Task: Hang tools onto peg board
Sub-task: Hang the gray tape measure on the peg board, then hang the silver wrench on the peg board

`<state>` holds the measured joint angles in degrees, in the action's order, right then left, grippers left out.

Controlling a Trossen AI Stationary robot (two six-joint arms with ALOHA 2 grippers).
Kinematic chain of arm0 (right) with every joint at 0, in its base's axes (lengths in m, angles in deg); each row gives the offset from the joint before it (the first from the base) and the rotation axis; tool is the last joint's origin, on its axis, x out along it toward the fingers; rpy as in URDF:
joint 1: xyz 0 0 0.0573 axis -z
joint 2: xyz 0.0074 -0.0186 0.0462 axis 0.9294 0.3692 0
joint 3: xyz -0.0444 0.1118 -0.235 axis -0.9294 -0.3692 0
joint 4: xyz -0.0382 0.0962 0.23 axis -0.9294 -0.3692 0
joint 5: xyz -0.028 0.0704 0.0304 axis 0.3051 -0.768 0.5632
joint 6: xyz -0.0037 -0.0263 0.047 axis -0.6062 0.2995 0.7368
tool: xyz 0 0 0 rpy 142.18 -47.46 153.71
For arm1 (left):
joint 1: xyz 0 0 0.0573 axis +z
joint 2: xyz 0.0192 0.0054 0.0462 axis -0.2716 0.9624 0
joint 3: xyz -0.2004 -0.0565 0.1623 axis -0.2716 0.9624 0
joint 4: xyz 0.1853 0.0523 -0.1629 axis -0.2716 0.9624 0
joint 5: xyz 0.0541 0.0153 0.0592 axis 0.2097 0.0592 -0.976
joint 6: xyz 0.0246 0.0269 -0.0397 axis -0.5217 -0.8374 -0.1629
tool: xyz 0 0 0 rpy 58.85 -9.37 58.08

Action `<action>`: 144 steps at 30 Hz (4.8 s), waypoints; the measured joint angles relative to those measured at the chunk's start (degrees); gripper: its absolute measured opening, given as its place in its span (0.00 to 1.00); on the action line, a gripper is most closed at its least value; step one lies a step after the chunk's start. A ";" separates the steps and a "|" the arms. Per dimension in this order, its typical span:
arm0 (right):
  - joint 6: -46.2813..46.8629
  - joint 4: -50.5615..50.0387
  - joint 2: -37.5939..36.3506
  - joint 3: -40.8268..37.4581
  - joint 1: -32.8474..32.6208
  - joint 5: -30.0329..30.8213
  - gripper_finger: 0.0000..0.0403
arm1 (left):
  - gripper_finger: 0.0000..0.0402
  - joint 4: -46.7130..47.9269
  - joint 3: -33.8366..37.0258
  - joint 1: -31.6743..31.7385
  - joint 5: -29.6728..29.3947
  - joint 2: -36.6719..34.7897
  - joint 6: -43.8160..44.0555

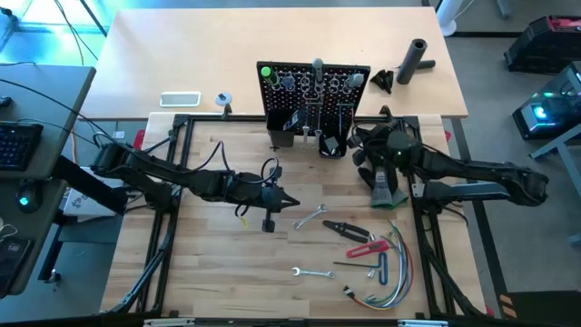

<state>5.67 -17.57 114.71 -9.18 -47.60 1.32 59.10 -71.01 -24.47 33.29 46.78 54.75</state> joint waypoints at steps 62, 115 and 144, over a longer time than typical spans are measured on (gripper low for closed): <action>18.01 -20.21 -6.23 0.02 -20.82 -12.49 0.43 | 0.00 -2.14 0.02 -2.67 9.92 22.42 15.49; -4.44 11.71 40.47 0.02 -25.84 -18.36 0.43 | 0.30 -2.82 -0.11 -0.72 0.00 27.78 19.41; -10.53 10.80 44.57 0.26 -15.54 -33.85 0.36 | 0.30 -1.74 0.00 -0.79 0.69 27.91 14.23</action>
<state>-4.86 -6.76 159.27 -8.92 -63.14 -32.53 57.35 -71.01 -25.26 33.98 74.69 68.98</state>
